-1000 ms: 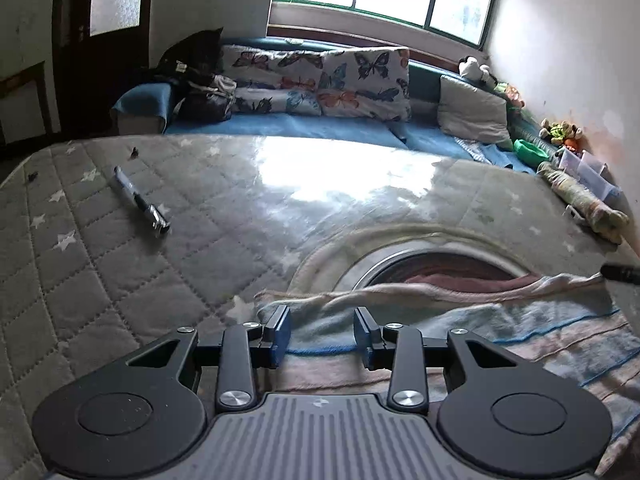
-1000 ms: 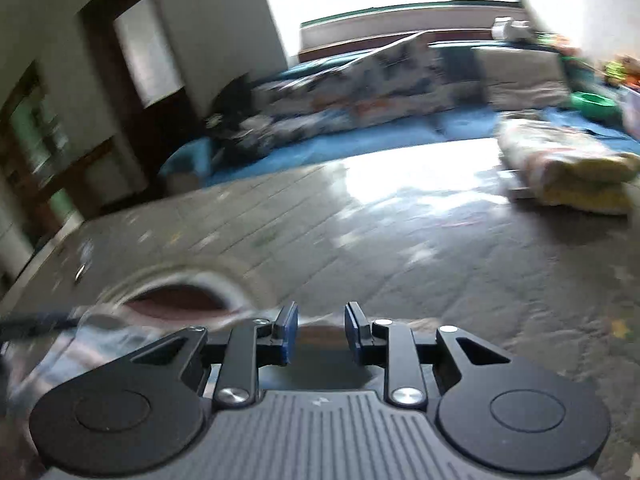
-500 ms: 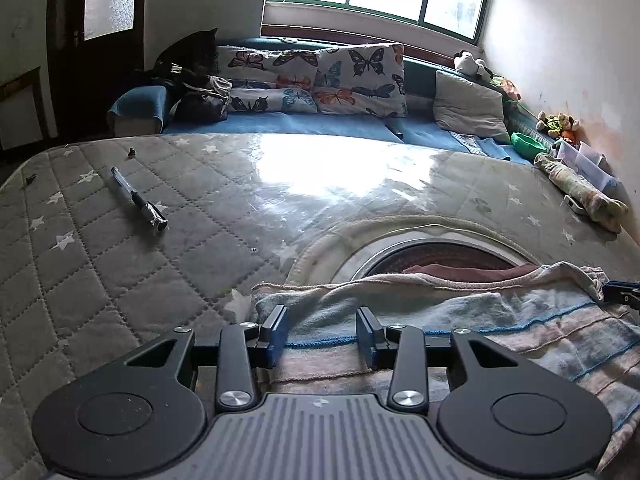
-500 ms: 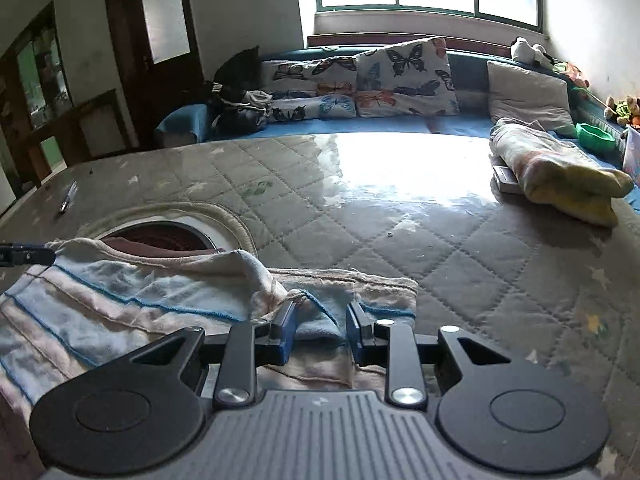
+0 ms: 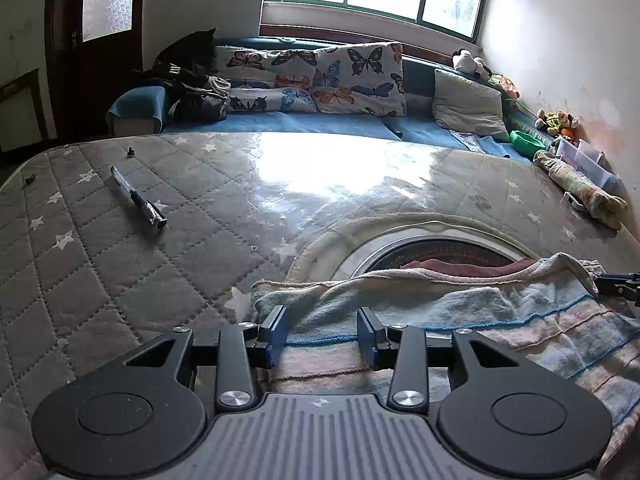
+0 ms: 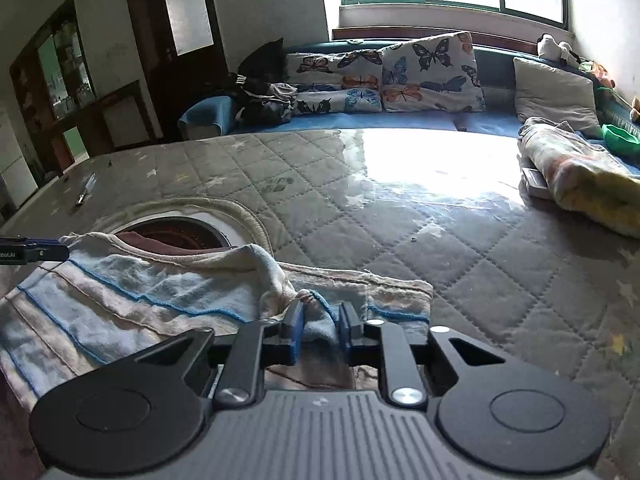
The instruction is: Fold towel
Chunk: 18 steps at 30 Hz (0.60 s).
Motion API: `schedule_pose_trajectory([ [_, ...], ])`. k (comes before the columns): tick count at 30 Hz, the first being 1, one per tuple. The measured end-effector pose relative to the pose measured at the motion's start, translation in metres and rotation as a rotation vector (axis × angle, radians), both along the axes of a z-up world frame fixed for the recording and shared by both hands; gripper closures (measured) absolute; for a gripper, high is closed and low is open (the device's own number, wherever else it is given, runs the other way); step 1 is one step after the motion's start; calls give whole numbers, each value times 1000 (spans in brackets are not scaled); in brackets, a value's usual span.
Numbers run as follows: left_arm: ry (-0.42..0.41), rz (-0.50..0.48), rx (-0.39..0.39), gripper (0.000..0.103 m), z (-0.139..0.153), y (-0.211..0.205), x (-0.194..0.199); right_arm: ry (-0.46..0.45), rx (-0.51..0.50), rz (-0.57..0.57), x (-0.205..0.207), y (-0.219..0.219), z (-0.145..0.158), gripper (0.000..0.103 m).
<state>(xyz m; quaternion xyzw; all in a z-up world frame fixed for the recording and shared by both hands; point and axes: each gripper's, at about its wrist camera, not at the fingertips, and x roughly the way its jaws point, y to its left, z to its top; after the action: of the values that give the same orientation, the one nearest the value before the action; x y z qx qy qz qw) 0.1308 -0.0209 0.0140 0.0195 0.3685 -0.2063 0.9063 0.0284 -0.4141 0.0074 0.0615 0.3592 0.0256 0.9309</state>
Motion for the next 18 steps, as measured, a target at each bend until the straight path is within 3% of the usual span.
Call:
schedule_pose_trajectory([
  [6, -1, -2, 0, 61, 0, 1, -1, -79, 16, -110, -14, -8, 10, 100],
  [11, -4, -5, 2, 61, -1, 1, -1, -50, 76, -265, -19, -35, -1, 103],
  [18, -7, -3, 9, 61, -2, 0, -2, -67, 205, -161, -15, -44, 6, 98],
])
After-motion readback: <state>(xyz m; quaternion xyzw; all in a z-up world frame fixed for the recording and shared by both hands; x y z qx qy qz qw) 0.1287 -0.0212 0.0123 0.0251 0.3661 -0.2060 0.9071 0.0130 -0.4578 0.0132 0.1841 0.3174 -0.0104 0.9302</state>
